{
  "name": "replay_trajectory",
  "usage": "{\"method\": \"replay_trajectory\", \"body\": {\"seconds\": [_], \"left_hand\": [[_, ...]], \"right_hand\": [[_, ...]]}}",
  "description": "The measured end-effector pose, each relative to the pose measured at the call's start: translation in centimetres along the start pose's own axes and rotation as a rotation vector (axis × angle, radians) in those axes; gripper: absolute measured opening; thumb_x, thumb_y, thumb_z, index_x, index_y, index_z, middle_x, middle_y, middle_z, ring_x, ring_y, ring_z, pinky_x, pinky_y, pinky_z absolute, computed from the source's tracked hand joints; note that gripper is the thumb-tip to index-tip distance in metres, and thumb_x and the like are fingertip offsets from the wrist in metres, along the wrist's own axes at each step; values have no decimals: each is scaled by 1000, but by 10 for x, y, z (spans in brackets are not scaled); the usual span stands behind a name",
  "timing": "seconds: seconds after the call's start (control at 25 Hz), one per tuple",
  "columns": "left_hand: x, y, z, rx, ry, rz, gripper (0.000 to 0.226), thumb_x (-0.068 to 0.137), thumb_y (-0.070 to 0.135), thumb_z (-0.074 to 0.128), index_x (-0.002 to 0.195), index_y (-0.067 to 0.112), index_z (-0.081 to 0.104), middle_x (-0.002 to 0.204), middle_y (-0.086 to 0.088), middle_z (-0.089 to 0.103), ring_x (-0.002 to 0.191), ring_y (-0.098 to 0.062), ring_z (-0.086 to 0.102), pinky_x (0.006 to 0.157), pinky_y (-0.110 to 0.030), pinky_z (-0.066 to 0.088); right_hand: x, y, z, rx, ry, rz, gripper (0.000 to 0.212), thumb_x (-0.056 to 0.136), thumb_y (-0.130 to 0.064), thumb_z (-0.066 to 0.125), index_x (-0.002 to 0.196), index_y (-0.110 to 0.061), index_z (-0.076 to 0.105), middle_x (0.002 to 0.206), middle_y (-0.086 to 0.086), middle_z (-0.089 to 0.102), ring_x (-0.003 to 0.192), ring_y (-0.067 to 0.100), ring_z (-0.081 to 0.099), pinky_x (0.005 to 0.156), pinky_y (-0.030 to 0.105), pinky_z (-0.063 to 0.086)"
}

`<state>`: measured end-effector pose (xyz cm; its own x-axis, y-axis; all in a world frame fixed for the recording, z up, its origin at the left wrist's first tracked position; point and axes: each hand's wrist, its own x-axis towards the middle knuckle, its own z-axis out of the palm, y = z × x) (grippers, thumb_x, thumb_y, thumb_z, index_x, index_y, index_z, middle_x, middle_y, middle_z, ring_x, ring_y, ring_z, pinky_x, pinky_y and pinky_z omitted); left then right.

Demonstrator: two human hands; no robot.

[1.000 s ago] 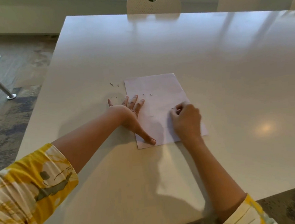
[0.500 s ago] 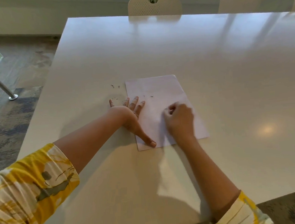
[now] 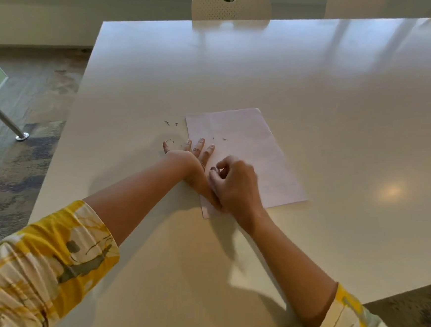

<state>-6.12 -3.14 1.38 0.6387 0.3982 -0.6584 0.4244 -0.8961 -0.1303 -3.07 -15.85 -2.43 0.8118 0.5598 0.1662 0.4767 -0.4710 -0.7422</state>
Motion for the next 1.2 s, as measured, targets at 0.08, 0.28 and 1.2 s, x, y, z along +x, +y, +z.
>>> {"method": "replay_trajectory", "body": {"seconds": [0.08,0.28,1.2], "left_hand": [[0,0,-1,-32,3,1,160,36,103,53,146,27,-36,156,3,-41,147,-26,-32,107,-76,-15],[-3,-1,-1,-88,-6,-13,167,28,101,57,145,30,-38,154,5,-44,146,-25,-34,107,-75,-17],[0,-3,1,-82,7,5,164,33,100,59,144,29,-39,154,5,-44,146,-26,-34,107,-74,-19]], "right_hand": [[11,12,-17,-32,37,62,13,86,-27,66,85,-17,73,72,-2,71,66,12,66,60,21,50],[38,38,-61,-171,234,293,19,88,-20,61,88,-6,74,86,16,73,87,36,67,76,35,51],[48,33,-54,-155,196,202,17,82,-15,62,80,-3,73,78,17,72,77,32,68,67,33,51]]}}
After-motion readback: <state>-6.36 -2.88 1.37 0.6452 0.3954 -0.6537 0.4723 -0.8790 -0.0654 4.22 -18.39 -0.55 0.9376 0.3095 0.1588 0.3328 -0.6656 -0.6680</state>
